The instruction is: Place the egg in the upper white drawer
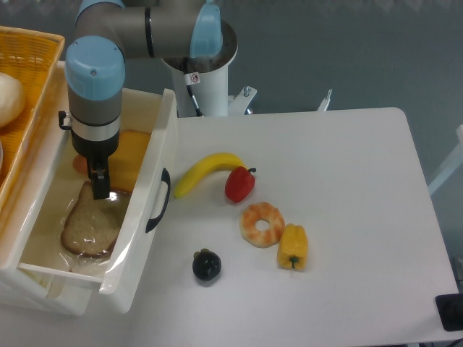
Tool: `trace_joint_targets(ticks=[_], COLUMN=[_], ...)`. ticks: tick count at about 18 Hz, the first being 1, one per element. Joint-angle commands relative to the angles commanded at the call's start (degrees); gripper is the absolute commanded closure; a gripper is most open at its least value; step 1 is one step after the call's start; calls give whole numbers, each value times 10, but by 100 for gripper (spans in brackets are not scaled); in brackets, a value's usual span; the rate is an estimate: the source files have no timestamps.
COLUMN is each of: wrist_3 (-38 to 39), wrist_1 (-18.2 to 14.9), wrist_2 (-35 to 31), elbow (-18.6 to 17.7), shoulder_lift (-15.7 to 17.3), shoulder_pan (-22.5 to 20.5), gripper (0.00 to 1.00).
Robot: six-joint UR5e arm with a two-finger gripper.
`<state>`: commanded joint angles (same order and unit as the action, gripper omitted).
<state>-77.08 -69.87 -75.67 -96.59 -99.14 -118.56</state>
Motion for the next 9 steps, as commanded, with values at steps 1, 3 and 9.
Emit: trace_joint_targets(ticks=[1, 3, 9], wrist_3=[0, 0, 3], wrist_1=[0, 1, 2], wrist_2=[0, 0, -2], elbow=[1, 1, 6], shoulder_lift=[0, 1, 3], shoulder_pan=[0, -1, -2], gripper=[0, 0, 0])
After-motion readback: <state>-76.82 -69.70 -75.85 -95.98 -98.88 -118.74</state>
